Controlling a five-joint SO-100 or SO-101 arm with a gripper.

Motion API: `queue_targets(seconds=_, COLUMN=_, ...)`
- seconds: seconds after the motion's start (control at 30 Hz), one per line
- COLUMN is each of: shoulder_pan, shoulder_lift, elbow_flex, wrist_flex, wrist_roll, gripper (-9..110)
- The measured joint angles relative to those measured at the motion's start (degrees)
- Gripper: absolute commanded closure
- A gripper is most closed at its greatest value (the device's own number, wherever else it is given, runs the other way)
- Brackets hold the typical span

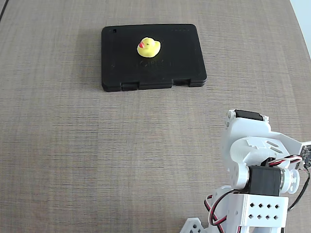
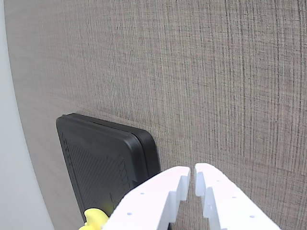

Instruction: Grasp a duck and put it on the black surface.

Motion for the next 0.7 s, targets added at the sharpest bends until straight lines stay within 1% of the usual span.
queue_targets(seconds=0.23, shoulder_pan=0.00, shoulder_lift=0.00, elbow_flex=0.00, wrist_flex=2.99, wrist_roll=0.00, gripper=102)
queue_targets(seconds=0.7, shoulder_pan=0.00, shoulder_lift=0.00, elbow_flex=0.00, wrist_flex=3.16, wrist_roll=-0.53, gripper=101)
